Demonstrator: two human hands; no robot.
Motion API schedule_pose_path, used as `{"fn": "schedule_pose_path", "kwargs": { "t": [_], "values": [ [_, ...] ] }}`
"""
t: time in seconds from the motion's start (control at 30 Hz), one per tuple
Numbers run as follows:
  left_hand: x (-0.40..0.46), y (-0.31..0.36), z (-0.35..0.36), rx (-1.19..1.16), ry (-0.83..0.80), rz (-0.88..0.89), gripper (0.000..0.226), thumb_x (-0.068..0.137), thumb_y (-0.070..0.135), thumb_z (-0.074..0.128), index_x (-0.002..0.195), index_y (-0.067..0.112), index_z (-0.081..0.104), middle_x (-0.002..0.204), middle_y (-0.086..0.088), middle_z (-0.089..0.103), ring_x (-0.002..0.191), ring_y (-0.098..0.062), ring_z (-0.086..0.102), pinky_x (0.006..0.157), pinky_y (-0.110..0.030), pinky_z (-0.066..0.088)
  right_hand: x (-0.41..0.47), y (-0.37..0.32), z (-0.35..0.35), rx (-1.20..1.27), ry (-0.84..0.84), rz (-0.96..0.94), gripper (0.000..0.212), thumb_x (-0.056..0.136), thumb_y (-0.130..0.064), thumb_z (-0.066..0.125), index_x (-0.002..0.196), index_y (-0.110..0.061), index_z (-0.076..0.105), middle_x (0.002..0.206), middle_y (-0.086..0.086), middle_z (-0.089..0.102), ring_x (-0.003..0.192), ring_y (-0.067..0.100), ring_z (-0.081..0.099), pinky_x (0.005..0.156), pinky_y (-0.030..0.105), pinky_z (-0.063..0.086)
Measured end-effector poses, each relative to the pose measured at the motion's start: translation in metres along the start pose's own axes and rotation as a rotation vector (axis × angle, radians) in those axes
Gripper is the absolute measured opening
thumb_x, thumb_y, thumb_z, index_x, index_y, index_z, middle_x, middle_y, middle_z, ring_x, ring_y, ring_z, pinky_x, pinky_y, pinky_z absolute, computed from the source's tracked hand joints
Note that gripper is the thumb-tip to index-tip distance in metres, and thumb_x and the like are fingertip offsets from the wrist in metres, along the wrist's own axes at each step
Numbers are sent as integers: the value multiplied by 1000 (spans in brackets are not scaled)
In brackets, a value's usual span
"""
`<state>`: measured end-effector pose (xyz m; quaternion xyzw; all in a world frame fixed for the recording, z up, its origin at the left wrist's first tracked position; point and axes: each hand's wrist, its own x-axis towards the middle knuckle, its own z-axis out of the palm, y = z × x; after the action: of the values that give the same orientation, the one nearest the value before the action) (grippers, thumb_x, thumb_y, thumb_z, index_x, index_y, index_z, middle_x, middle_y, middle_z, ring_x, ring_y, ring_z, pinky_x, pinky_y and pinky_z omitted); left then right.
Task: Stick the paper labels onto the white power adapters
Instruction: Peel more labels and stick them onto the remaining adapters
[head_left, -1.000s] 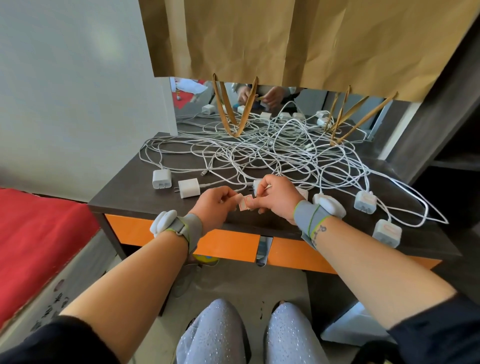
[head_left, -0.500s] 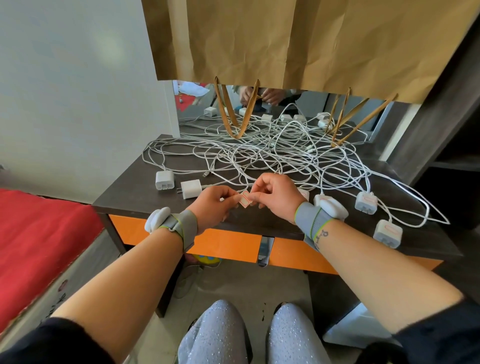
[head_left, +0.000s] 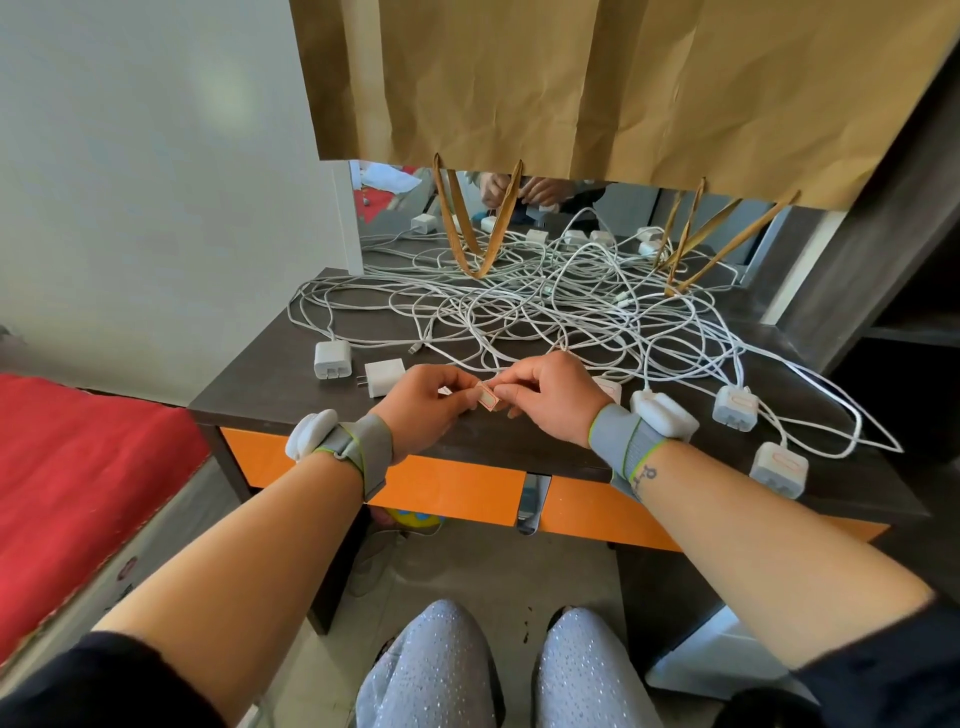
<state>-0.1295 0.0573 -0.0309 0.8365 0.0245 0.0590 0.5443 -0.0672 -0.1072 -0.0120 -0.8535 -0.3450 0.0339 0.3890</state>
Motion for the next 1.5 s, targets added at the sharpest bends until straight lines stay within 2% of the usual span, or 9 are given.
{"fn": "schedule_pose_path", "kwargs": {
  "t": [0.17,0.27,0.47,0.67,0.73,0.9,1.1,1.27,1.5],
  "values": [
    [0,1,-1,124,27,40,11,91,19,57,83,17,65,55,8,50,36,0,40,37,-8,30,1,-3,-3,-5,-60,36,15,84,-19,64,96,-15,72,82,4,71,71,11,63,76,27,52],
    [1,3,-1,234,22,93,8,90,20,58,84,21,63,73,4,59,50,0,48,46,-6,36,2,-4,-3,-23,-51,48,14,79,-26,70,90,-17,74,82,4,71,76,15,61,75,30,49],
    [4,3,-4,437,29,198,9,89,23,59,89,17,66,88,3,55,64,-11,48,59,-15,33,5,-3,-1,38,-24,94,7,77,-26,72,76,-19,73,75,9,69,65,11,54,67,29,46],
    [3,5,-7,415,34,226,10,88,21,60,91,14,67,90,1,57,64,-11,49,59,-10,37,6,-4,-3,125,-21,121,14,76,-22,73,64,-28,68,67,-7,64,62,0,54,63,17,43],
    [3,6,-7,393,36,219,9,88,22,61,90,16,67,92,1,59,70,-15,53,64,-15,38,7,-5,-3,175,-23,145,16,76,-20,73,64,-28,68,64,-10,63,60,-4,55,62,12,41],
    [1,9,-6,306,17,186,9,88,20,62,92,16,68,94,-2,60,67,-12,52,69,-20,44,8,-3,-2,249,-20,178,14,76,-16,73,64,-23,69,67,-1,63,70,11,56,73,23,47],
    [1,7,-6,244,5,138,4,87,18,63,86,21,66,93,0,62,69,-14,54,63,-12,43,7,-2,-2,247,-28,182,10,77,-15,72,69,-21,71,75,8,66,74,13,57,79,31,49],
    [0,7,-7,195,-6,110,5,86,18,64,84,23,66,87,2,62,60,-6,51,53,-3,40,8,0,-2,228,-45,169,4,80,-15,69,79,-16,73,65,0,63,65,8,56,68,18,46],
    [0,8,-8,189,-28,119,10,87,17,63,81,25,64,77,11,57,45,7,47,48,-3,36,8,1,0,268,-47,179,6,80,-15,68,75,-15,72,63,0,63,64,8,56,69,19,46]
  ]
}}
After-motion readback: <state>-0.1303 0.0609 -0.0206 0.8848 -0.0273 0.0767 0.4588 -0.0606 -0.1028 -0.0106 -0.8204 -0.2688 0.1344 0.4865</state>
